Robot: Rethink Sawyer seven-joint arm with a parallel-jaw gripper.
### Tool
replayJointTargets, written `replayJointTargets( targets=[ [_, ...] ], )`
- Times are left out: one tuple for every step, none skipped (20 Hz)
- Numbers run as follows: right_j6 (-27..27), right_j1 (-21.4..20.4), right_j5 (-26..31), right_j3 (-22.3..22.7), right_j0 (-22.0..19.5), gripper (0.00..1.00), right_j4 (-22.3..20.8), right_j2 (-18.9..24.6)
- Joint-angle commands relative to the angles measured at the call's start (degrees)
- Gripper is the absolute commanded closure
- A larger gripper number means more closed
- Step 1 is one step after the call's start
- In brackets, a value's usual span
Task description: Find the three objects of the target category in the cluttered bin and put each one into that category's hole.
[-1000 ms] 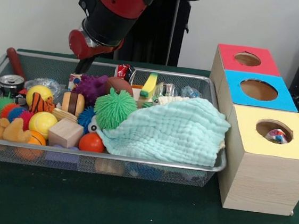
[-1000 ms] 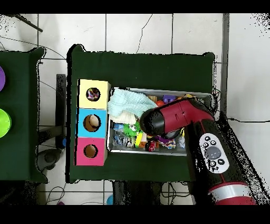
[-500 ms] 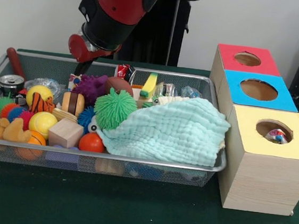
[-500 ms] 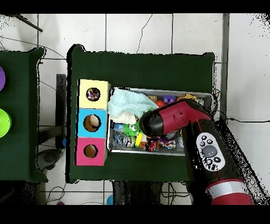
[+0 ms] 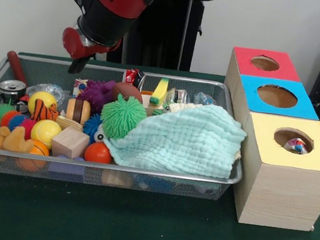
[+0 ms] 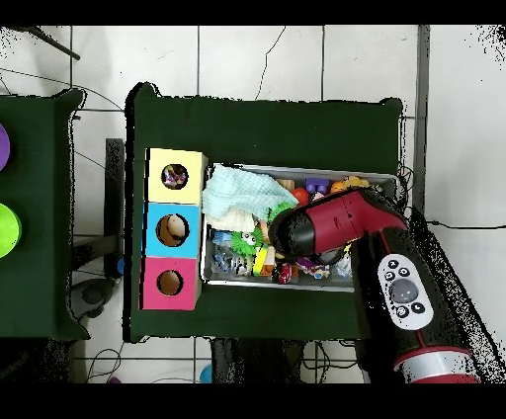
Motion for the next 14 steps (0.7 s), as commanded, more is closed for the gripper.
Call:
replayJointTargets(
  targets=[
    [-8.9, -0.8, 0.1, 4.0, -2.5, 1.0, -0.8, 0.0],
    [-9.4, -1.0, 0.4, 4.2, -2.5, 1.0, -0.7, 0.1],
    [-9.7, -1.0, 0.9, 4.2, -2.5, 1.0, -0.7, 0.1],
    [-10.0, -1.0, 1.1, 4.3, -2.5, 1.0, -0.7, 0.1],
    [-10.4, -1.0, 1.2, 4.4, -2.6, 1.0, -0.7, 0.2],
    [-10.4, -0.8, 1.0, 4.6, -2.7, 1.0, -0.6, 0.4],
    [-10.5, -0.6, 0.7, 4.7, -2.9, 1.0, -0.5, 0.7],
    [-10.5, -0.4, 0.1, 5.0, -3.3, 1.0, -0.3, 1.1],
    [-10.6, -0.3, -0.5, 5.3, -3.6, 1.0, 0.0, 1.6],
    [-10.6, -0.1, -1.2, 5.5, -4.0, 1.0, 0.3, 2.1],
    [-10.7, 0.0, -1.8, 5.8, -4.3, 1.0, 0.7, 2.7],
    [-10.6, 0.2, -2.5, 6.1, -4.7, 1.0, 1.1, 3.2],
    [-10.5, 0.3, -2.9, 6.2, -4.8, 1.0, 1.1, 3.4],
    [-10.3, 0.3, -3.3, 6.3, -4.9, 1.0, 1.1, 3.5]
  ],
)
